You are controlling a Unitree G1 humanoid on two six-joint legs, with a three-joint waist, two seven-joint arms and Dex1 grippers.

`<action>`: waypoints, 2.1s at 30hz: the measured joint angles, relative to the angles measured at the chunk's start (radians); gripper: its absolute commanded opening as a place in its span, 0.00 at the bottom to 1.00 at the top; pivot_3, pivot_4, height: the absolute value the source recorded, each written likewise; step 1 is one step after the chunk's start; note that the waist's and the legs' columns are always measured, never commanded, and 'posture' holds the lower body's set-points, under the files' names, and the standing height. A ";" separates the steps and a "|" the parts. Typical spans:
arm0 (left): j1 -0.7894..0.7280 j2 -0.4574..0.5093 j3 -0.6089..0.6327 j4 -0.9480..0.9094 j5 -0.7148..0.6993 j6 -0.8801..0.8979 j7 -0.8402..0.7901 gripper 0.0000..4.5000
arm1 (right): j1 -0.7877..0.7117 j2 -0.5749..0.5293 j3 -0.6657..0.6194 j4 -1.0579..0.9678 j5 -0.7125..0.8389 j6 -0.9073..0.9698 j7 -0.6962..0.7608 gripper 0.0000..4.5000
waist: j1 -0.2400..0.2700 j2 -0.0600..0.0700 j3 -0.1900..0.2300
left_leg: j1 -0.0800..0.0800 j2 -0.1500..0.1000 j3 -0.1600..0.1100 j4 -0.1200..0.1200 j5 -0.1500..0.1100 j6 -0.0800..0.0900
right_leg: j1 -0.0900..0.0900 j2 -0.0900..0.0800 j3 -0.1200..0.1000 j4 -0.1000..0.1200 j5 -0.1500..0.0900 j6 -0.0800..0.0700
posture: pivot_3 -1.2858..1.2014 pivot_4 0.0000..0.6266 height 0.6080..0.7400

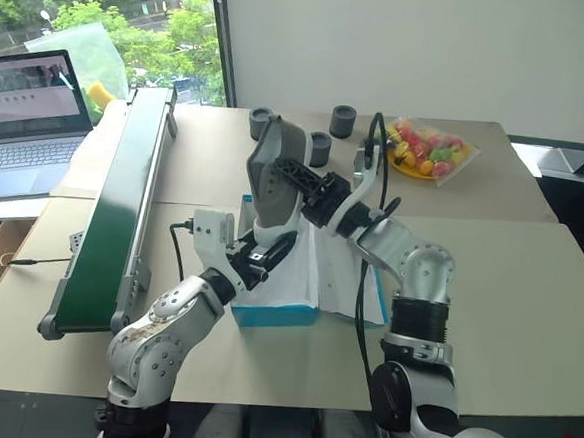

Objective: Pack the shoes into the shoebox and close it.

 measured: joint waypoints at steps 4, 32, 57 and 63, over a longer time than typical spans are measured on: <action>0.000 0.020 -0.017 -0.002 0.029 -0.003 0.003 0.67 | 0.007 -0.001 0.013 0.000 -0.020 -0.002 -0.006 0.27 | -0.001 0.000 0.000 | 0.000 0.000 0.000 0.000 0.000 0.000 | 0.000 0.000 0.000 0.000 0.000 0.000 | 0.52 0.24 1.00; 0.238 0.491 -0.091 -0.263 0.183 -0.110 -0.297 0.99 | -0.301 -0.296 0.045 0.237 -0.124 0.350 -0.213 0.26 | -0.002 0.001 0.000 | 0.000 0.002 0.011 -0.002 -0.001 0.001 | -0.001 0.000 0.003 -0.001 0.000 0.000 | 0.52 0.24 1.00; 0.306 0.557 -0.060 -0.245 0.281 -0.236 -0.406 0.99 | -0.136 0.002 -0.086 -0.023 -0.458 0.521 -0.491 0.26 | 0.001 0.001 0.000 | 0.002 0.007 0.019 -0.001 -0.001 0.002 | -0.002 0.003 0.009 -0.001 0.001 0.001 | 0.52 0.24 1.00; 0.312 0.551 -0.061 -0.257 0.286 -0.236 -0.405 0.99 | -0.135 0.002 -0.072 -0.098 -0.532 0.496 -0.507 0.26 | -0.001 0.001 0.000 | 0.003 0.008 0.019 -0.001 -0.001 0.002 | -0.002 0.004 0.009 -0.001 0.001 0.000 | 0.52 0.24 1.00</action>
